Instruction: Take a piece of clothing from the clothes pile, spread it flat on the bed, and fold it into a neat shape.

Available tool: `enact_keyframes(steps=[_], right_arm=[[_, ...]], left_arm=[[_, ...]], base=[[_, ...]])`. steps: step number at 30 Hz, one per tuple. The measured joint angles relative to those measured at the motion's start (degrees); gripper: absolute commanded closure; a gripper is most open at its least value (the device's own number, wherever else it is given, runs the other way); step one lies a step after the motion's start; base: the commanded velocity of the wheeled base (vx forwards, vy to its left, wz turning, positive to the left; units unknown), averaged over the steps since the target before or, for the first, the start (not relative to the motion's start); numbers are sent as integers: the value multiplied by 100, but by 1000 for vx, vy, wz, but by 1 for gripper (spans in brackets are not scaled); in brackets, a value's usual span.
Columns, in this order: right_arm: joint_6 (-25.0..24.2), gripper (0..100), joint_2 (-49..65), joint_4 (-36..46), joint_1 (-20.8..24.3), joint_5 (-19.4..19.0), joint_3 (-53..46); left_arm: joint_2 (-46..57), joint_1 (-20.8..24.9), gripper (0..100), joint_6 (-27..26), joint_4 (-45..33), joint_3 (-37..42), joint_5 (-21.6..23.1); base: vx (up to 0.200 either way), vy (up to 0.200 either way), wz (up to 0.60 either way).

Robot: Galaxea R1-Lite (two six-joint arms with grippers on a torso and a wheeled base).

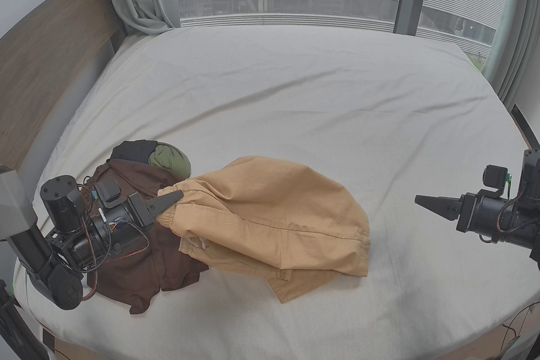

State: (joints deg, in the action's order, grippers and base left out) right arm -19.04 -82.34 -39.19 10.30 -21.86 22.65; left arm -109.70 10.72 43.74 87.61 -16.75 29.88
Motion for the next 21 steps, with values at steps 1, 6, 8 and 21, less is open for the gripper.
enact_keyframes(steps=[1,6,8,21], right_arm=[[-2,0,-88,-79,-5,2,-13],[-24,0,-517,-688,-20,2,-105],[-59,0,-750,-956,-22,5,-162],[-371,0,-2326,-2381,127,0,-218]], left_arm=[[-2,0,100,0,0,2,0],[-11,-9,100,-1,0,2,1],[-13,-13,100,0,-2,2,0],[-17,-74,100,0,0,9,1]], base=[[0,0,0],[0,0,0],[0,0,0],[0,0,0]])
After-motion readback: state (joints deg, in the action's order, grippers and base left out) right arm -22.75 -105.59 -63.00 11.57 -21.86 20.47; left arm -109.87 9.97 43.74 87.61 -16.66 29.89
